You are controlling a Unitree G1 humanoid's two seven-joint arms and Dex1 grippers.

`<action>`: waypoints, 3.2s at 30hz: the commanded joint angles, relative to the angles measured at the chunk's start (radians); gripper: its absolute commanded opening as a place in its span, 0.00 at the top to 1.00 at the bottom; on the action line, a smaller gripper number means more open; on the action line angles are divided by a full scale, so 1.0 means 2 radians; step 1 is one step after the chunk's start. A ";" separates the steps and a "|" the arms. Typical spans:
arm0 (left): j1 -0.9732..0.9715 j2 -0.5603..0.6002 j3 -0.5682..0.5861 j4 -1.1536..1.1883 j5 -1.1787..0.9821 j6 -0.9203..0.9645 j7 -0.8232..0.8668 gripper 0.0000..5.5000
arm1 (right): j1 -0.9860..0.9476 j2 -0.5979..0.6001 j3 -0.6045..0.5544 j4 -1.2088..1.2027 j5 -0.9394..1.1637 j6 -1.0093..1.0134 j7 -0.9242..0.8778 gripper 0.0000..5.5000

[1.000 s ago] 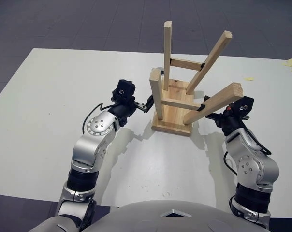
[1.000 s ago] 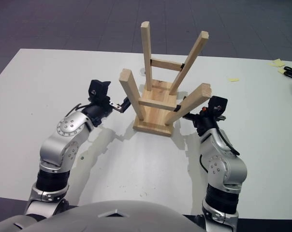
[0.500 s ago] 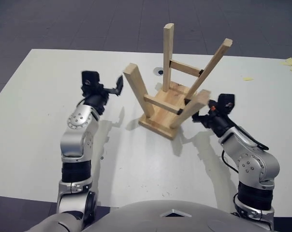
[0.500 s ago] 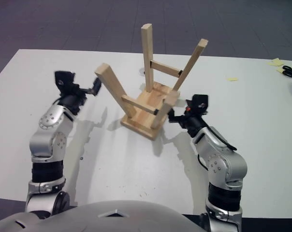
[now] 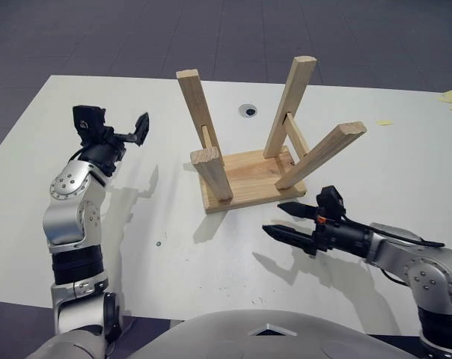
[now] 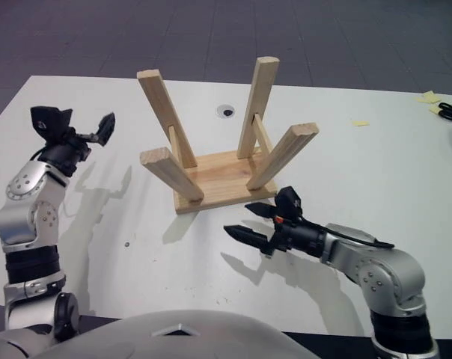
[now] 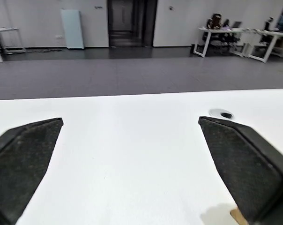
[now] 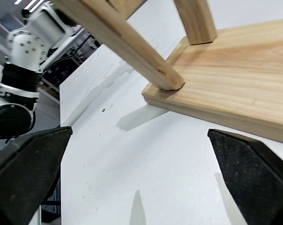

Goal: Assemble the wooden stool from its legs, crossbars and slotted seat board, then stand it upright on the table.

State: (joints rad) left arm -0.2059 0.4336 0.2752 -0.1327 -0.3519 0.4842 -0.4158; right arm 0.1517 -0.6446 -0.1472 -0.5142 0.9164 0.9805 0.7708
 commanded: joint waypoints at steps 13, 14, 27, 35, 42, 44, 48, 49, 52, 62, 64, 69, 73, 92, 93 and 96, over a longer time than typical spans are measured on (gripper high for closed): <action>0.014 0.122 -0.167 -0.100 -0.057 0.070 -0.222 0.02 | -0.256 -0.067 0.088 0.358 -0.185 -0.171 0.201 0.02; 0.002 0.107 -0.174 -0.080 -0.044 0.054 -0.212 0.02 | -0.274 -0.057 0.097 0.381 -0.195 -0.180 0.206 0.02; -0.070 0.125 -0.205 0.036 -0.044 0.034 -0.348 0.02 | -0.367 -0.038 0.164 0.517 -0.261 -0.199 0.354 0.02; -0.133 0.098 -0.239 0.172 -0.019 0.010 -0.400 0.02 | -0.380 -0.009 0.168 0.566 -0.287 -0.226 0.351 0.02; -0.149 0.075 -0.256 0.216 0.008 -0.018 -0.416 0.02 | -0.405 0.006 0.172 0.622 -0.320 -0.253 0.363 0.02; -0.153 0.067 -0.251 0.226 0.007 -0.018 -0.413 0.02 | -0.405 0.006 0.173 0.631 -0.328 -0.259 0.366 0.08; -0.161 0.063 -0.250 0.245 0.017 -0.025 -0.417 0.13 | -0.408 0.009 0.172 0.647 -0.338 -0.270 0.370 0.18; -0.163 0.062 -0.250 0.249 0.018 -0.027 -0.418 0.16 | -0.410 0.010 0.171 0.651 -0.340 -0.272 0.370 0.21; -0.168 0.061 -0.251 0.260 0.021 -0.033 -0.423 0.25 | -0.408 0.013 0.169 0.651 -0.343 -0.274 0.370 0.30; -0.161 0.046 -0.246 0.251 0.019 -0.023 -0.420 0.58 | -0.403 0.021 0.169 0.633 -0.349 -0.263 0.375 0.60; -0.161 0.045 -0.243 0.248 0.016 -0.017 -0.419 0.63 | -0.396 0.021 0.166 0.622 -0.346 -0.255 0.375 0.64; -0.150 0.049 -0.239 0.236 0.016 -0.006 -0.415 0.72 | -0.370 0.017 0.163 0.582 -0.338 -0.227 0.376 0.78; -0.132 0.061 -0.233 0.203 0.001 0.031 -0.421 0.72 | -0.332 0.001 0.166 0.512 -0.323 -0.180 0.386 0.90; -0.173 0.004 -0.052 0.105 -0.186 0.391 -0.209 0.82 | -0.173 -0.007 -0.013 0.192 -0.070 0.114 0.220 1.00; -0.167 0.000 -0.045 0.108 -0.184 0.391 -0.193 0.76 | -0.167 -0.003 -0.015 0.187 -0.067 0.111 0.212 0.96; -0.149 -0.028 0.008 0.131 -0.196 0.394 -0.140 0.66 | -0.158 0.013 -0.031 0.183 -0.049 0.110 0.184 0.87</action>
State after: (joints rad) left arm -0.5434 0.4090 0.2149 0.1033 -0.7349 1.2667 -0.7671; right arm -0.1737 -0.6360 -0.1809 -0.1318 0.7905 1.2081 1.1770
